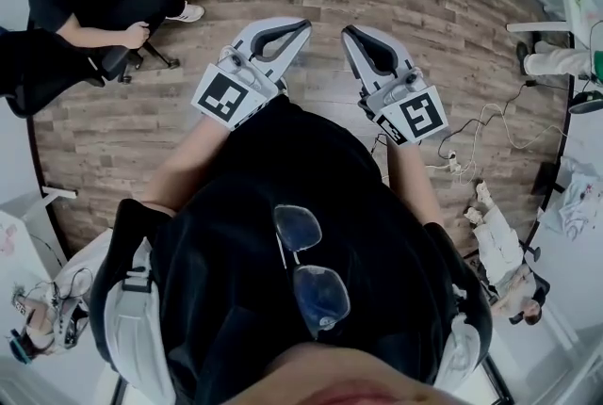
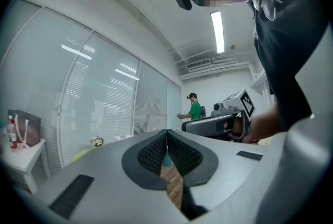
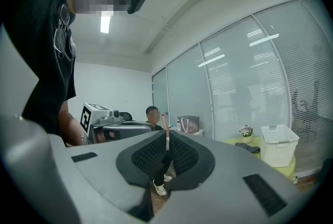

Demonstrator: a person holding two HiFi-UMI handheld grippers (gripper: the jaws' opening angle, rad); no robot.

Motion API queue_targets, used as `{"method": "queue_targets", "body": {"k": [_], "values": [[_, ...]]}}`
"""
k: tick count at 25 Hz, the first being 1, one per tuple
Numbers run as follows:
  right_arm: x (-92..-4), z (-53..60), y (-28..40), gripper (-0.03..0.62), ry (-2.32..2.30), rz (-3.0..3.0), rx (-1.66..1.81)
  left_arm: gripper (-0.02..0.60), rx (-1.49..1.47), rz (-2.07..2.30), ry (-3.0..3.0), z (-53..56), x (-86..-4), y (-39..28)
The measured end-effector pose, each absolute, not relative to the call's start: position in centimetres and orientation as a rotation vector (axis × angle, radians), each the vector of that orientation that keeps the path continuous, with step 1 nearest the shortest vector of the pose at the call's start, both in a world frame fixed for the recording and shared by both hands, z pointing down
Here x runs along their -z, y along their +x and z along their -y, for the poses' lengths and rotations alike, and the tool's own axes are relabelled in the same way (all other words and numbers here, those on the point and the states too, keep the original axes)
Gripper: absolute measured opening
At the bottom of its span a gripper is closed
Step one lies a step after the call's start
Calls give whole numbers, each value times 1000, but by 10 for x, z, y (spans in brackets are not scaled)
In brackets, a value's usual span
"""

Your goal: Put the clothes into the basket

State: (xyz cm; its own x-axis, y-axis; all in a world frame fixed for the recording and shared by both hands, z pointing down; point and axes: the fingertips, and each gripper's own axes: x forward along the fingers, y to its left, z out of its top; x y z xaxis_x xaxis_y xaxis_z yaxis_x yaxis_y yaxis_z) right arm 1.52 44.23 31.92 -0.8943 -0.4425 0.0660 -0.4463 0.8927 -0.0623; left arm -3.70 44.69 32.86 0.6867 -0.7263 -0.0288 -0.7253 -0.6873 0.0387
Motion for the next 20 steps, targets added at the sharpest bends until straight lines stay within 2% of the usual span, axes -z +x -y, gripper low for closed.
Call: {"method": "queue_targets", "body": {"k": [7, 20], "values": [[-318, -410, -7, 35, 754, 2985, -115, 11, 76, 1198, 2871, -414, -328, -62], [-330, -317, -4, 35, 745, 3001, -138, 11, 47, 1239, 2843, -330, -339, -66]]}}
